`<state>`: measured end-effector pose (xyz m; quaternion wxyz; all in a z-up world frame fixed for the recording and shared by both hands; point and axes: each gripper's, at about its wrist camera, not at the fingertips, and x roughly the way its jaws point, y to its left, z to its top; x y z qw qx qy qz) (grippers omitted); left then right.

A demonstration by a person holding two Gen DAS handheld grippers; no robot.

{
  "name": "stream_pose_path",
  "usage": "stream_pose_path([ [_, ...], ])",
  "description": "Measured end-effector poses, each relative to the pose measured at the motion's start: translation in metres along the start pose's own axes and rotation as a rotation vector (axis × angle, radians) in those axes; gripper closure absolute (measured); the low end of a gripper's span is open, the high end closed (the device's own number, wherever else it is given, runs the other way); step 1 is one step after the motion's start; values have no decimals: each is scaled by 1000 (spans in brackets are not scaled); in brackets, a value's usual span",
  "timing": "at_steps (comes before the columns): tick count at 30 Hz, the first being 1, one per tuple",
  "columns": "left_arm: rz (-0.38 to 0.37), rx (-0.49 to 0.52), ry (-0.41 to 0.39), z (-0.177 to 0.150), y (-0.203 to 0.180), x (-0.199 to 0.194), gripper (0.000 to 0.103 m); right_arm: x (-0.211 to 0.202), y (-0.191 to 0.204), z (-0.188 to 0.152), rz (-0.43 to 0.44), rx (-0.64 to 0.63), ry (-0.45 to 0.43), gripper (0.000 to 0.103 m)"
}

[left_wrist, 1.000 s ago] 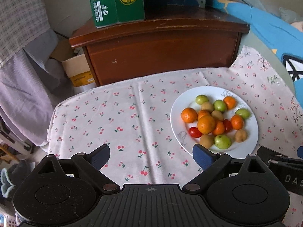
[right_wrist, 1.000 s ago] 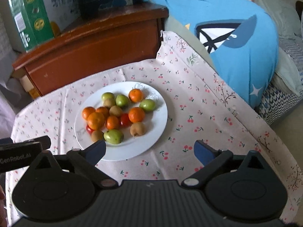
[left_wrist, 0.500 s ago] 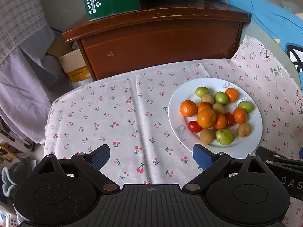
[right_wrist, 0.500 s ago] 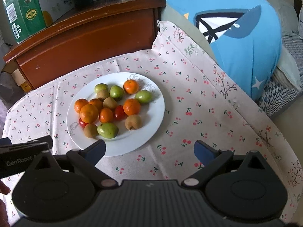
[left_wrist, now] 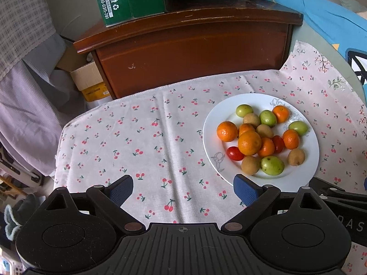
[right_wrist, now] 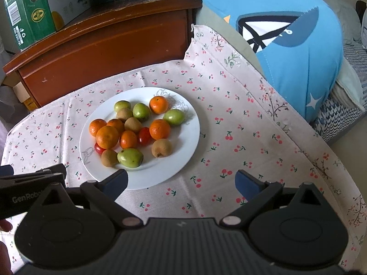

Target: Organize fruits

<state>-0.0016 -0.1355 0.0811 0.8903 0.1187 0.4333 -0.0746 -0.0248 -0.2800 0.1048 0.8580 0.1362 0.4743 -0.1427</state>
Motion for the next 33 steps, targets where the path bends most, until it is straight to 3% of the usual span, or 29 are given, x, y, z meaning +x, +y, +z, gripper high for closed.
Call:
stream_pose_path([
  [33, 40, 33, 36, 1, -8, 14, 8, 9, 5, 2, -45, -4, -3, 4],
])
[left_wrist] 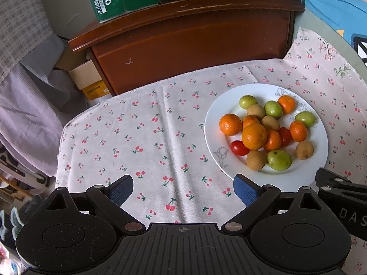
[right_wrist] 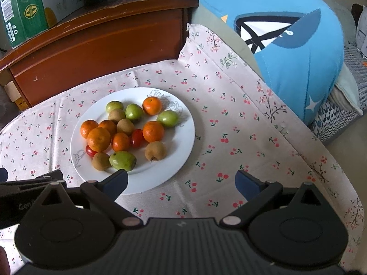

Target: Organize fruits

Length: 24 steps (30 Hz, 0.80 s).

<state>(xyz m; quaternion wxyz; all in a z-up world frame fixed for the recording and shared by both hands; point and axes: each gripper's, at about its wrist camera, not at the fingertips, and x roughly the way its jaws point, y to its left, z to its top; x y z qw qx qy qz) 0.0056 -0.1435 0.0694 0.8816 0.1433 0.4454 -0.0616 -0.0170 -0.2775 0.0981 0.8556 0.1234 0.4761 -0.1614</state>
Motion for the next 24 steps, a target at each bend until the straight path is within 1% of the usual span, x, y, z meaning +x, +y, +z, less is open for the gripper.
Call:
stream_pose_path([
  [10, 9, 5, 14, -3, 3, 2, 8, 2, 2, -2, 11, -10, 11, 4],
  [17, 35, 12, 24, -11, 9, 1, 8, 3, 9, -8, 19, -41, 23, 4],
  [21, 44, 11, 15, -18, 13, -5, 8, 0, 11, -12, 30, -51, 21, 4],
  [24, 28, -3, 16, -26, 21, -9, 8, -3, 12, -17, 51, -64, 18, 4],
])
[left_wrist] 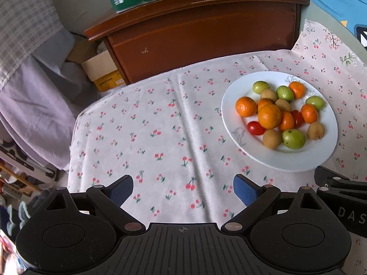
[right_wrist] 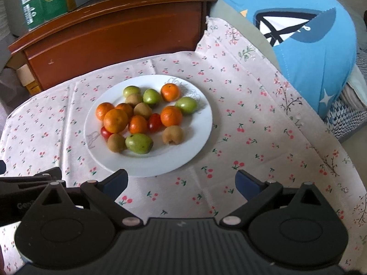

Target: Organize fruits

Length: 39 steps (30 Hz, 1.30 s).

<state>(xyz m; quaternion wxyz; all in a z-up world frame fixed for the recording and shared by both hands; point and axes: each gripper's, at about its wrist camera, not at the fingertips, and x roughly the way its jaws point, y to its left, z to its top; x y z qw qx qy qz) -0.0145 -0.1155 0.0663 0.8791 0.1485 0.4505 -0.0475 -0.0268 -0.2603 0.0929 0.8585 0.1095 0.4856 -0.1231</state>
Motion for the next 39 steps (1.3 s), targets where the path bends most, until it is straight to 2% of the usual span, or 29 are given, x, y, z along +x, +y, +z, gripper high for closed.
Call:
stream_pose_path([
  [6, -22, -43, 10, -17, 18, -9, 8, -1, 2, -16, 46, 9, 21, 3],
  [16, -34, -116, -8, -40, 54, -29, 7, 5, 14, -65, 52, 20, 34, 3],
  [22, -39, -137, -13, -49, 65, -37, 7, 2, 23, -87, -3, 27, -84, 1],
  [28, -45, -142, -17, -53, 72, -39, 7, 5, 35, -101, -101, 56, -192, 1],
  [32, -46, -155, -14, -54, 76, -38, 7, 9, 40, -101, -135, 85, -225, 1],
  [39, -41, -164, 0, -55, 78, -34, 7, 15, 41, -96, -108, 82, -231, 1],
])
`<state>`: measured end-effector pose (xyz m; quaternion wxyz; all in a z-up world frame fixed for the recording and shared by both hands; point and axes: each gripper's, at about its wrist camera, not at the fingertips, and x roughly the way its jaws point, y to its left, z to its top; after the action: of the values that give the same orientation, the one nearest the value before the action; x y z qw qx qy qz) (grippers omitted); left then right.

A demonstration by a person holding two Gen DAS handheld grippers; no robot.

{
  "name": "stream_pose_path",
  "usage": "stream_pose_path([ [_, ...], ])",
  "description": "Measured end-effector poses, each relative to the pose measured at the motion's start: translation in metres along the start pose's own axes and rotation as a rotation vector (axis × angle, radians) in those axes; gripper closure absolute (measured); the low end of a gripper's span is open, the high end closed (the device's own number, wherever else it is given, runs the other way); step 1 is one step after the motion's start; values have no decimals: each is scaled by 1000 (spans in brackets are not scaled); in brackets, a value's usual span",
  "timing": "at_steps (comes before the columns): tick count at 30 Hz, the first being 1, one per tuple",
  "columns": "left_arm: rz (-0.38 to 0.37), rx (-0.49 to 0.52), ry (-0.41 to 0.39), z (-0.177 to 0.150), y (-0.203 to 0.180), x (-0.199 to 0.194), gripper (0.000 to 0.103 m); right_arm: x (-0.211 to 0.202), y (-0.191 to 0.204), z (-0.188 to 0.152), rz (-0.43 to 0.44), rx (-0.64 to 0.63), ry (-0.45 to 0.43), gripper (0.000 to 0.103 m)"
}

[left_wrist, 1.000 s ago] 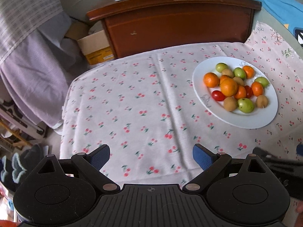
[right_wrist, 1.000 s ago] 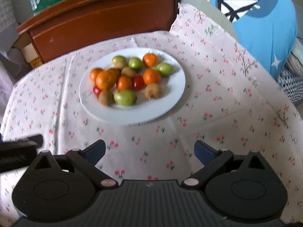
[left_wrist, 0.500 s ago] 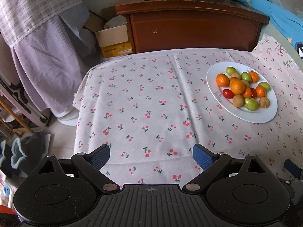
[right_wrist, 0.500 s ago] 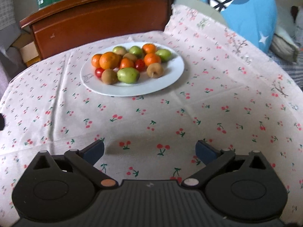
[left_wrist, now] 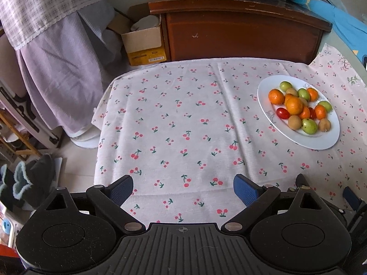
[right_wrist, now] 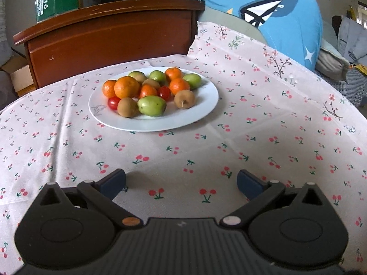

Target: Organize fruits

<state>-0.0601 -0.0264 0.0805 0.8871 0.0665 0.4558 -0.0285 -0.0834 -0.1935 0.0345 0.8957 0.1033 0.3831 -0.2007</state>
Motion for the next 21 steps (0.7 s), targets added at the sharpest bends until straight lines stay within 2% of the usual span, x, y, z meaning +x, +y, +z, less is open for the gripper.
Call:
stream_pose_path([
  [21, 54, -4, 100, -9, 1, 36, 7, -1, 1, -1, -1, -3, -2, 1],
])
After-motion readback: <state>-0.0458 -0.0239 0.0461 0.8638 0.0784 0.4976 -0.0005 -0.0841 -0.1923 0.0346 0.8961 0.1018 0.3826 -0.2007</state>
